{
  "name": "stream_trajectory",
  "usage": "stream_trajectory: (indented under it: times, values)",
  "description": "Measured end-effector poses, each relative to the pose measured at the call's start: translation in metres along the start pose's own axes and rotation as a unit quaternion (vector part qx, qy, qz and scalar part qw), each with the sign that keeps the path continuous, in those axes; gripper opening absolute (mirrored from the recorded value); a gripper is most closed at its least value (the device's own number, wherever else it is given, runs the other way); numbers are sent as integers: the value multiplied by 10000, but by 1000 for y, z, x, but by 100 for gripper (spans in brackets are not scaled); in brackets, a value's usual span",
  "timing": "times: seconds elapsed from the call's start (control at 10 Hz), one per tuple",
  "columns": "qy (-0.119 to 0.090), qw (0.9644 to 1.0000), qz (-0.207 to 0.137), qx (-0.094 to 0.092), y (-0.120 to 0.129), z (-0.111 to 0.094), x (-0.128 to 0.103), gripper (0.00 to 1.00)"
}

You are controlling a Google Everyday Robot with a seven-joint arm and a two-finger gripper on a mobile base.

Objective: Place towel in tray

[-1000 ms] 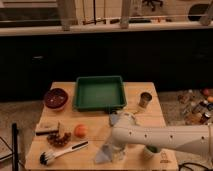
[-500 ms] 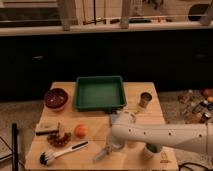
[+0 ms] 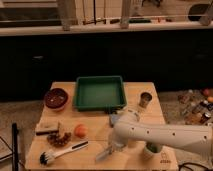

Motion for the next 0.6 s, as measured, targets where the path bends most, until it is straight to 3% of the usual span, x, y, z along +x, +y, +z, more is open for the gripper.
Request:
stream_trajectory:
  times: [0.6]
  values:
    - [-347,9992,-114,142,-3,-33,-2,0]
